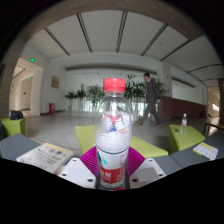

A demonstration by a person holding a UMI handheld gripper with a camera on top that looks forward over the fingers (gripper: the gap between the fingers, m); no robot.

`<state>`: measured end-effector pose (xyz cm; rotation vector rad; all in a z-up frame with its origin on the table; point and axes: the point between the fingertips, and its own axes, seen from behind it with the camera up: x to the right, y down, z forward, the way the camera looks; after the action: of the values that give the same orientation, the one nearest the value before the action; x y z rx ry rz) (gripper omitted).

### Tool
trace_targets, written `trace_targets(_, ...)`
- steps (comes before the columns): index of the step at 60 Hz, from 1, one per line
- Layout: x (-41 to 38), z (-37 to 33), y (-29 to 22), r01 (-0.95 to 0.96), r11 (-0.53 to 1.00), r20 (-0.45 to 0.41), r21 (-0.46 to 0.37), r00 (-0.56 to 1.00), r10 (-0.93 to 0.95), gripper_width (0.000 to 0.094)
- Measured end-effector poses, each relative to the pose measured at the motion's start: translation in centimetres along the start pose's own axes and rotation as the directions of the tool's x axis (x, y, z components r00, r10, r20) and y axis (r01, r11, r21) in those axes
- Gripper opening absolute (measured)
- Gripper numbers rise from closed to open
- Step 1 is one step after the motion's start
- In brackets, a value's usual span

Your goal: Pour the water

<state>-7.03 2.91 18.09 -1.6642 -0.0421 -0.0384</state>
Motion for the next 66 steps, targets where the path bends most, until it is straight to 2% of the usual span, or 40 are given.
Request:
trace_targets(5,2.9,1.4,5.7,0.004,0.997,-0.016,-0.081,1.000,-0.005,0.0325)
trace_targets(6,1.3,0.4,5.6,0.001,0.996,-0.019,-0.092,1.000,-0.003,0.0325)
trace_targets(12,4.2,1.9,10.6,0.019,0.988,-0.024,-0.155,0.999,-0.023,0.0326)
trace_targets(16,1.9,0.1,12.3,0.049,0.978,-0.019,-0.201,0.998,-0.054,0.0336)
trace_targets(18,1.8,0.1,11.4,0.055,0.987,-0.016,-0.149,0.998,-0.058,0.0330)
trace_targets(20,2.0,0.0,11.9,0.055,0.985,-0.020,-0.164,0.998,-0.059,0.0337)
trace_targets(25,2.1,-0.3,11.5,0.032,0.986,-0.025,-0.165,0.999,-0.037,0.0443)
trace_targets(30,2.5,0.0,11.9,0.012,0.978,-0.039,-0.207,0.999,-0.020,0.0550)
trace_targets(31,2.3,-0.3,12.0,0.010,0.975,-0.042,-0.222,0.999,-0.020,0.0594)
trace_targets(35,1.7,-1.7,11.8,0.007,0.967,-0.032,-0.255,0.999,-0.016,0.0878)
trace_targets(38,1.6,-3.2,11.1,0.011,0.963,-0.039,-0.270,0.999,-0.023,0.0833)
trace_targets(42,1.9,-4.9,9.8,0.018,0.961,-0.066,-0.275,0.997,-0.038,0.0866)
trace_targets(49,1.1,-10.2,7.1,0.037,0.959,-0.085,-0.280,0.994,-0.063,0.0855)
trace_targets(66,-1.1,-30.7,3.2,0.022,0.946,-0.116,-0.324,0.991,-0.063,0.0852)
